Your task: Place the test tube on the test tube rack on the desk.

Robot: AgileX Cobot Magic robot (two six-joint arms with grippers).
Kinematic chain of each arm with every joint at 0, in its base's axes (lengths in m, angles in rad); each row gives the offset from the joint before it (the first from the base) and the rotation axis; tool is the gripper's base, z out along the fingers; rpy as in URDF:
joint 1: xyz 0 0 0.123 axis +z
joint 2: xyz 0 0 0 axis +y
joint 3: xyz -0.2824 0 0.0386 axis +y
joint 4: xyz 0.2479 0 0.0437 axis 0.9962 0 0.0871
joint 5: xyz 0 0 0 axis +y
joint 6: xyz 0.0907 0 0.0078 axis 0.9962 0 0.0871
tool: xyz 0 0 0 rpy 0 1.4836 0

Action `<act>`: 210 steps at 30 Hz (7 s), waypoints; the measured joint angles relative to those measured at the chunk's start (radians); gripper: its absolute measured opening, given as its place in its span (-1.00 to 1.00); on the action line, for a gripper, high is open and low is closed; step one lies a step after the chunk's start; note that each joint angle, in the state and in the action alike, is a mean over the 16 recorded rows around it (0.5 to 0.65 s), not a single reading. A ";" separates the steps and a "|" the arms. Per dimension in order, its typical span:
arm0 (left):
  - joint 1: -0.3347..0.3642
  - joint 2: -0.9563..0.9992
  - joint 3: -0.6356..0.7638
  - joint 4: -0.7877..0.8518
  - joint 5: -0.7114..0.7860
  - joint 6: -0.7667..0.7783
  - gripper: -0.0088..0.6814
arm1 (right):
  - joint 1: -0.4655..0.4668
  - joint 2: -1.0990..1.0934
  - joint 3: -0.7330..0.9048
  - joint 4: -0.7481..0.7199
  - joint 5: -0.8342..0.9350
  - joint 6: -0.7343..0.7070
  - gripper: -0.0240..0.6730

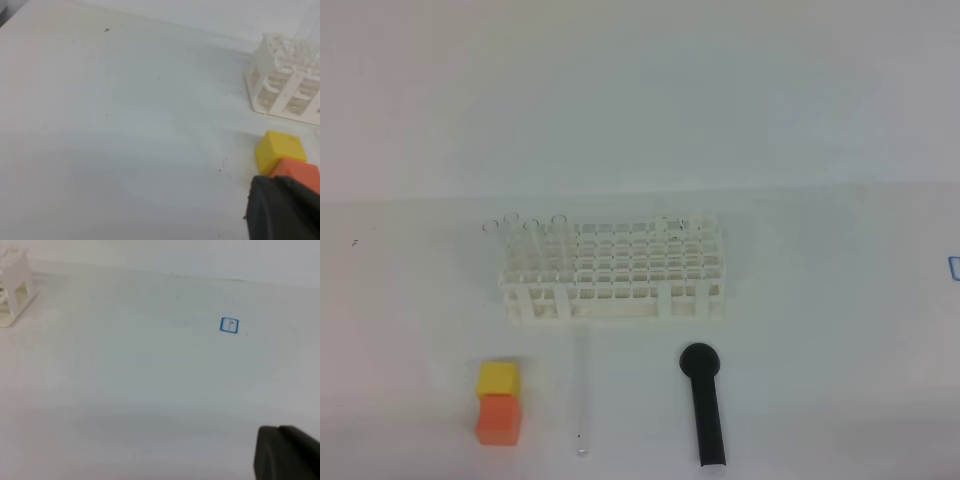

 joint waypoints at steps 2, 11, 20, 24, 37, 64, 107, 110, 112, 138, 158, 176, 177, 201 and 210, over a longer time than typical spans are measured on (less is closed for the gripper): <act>0.000 0.000 0.000 0.000 0.000 0.000 -0.98 | 0.000 0.000 0.000 0.000 0.000 0.000 -0.94; 0.000 0.000 0.000 0.000 0.000 0.000 -0.98 | 0.000 0.000 0.000 0.000 0.000 0.000 -0.94; 0.000 0.000 0.000 0.021 -0.015 0.000 -0.98 | 0.000 0.000 0.000 0.000 0.000 0.000 -0.94; 0.000 0.000 0.000 0.044 -0.062 0.000 -0.98 | 0.000 0.000 0.000 -0.001 -0.006 0.000 -0.94; 0.000 0.000 0.000 0.103 -0.531 -0.024 -0.98 | 0.000 0.000 0.005 -0.005 -0.332 0.000 -0.94; 0.000 0.174 -0.443 0.025 -0.044 -0.224 -0.98 | 0.000 0.093 -0.300 -0.011 -0.297 -0.048 -0.94; -0.647 1.650 -1.003 0.041 0.214 -0.420 0.08 | 0.000 0.416 -0.668 0.155 0.433 -0.081 -0.82; -0.651 1.711 -1.023 0.040 0.212 -0.432 0.23 | 0.000 0.416 -0.668 0.156 0.438 -0.078 -0.80; -0.652 1.744 -1.035 0.041 0.216 -0.436 0.28 | 0.000 0.416 -0.668 0.156 0.441 -0.076 -0.79; -0.652 1.863 -1.073 0.117 0.304 -0.445 0.16 | 0.000 0.417 -0.668 0.156 0.445 -0.069 -0.78; -0.656 1.779 -1.130 0.122 0.376 -0.491 -0.66 | 0.000 0.417 -0.670 0.152 0.432 -0.070 -0.78; -0.789 1.192 -1.062 0.274 0.091 -0.478 -0.66 | 0.000 0.417 -0.670 0.188 0.357 -0.093 -0.76; -0.795 1.160 -1.032 0.288 0.043 -0.478 -0.66 | 0.000 0.417 -0.670 0.202 0.356 -0.100 -0.76; -0.821 0.912 -0.278 0.320 -1.194 -0.307 -0.66 | 0.121 0.706 -0.717 1.316 0.521 -1.188 -0.16; -0.821 0.912 -0.275 0.380 -1.180 -0.312 -0.66 | 0.230 0.933 -0.882 1.426 0.580 -1.319 0.36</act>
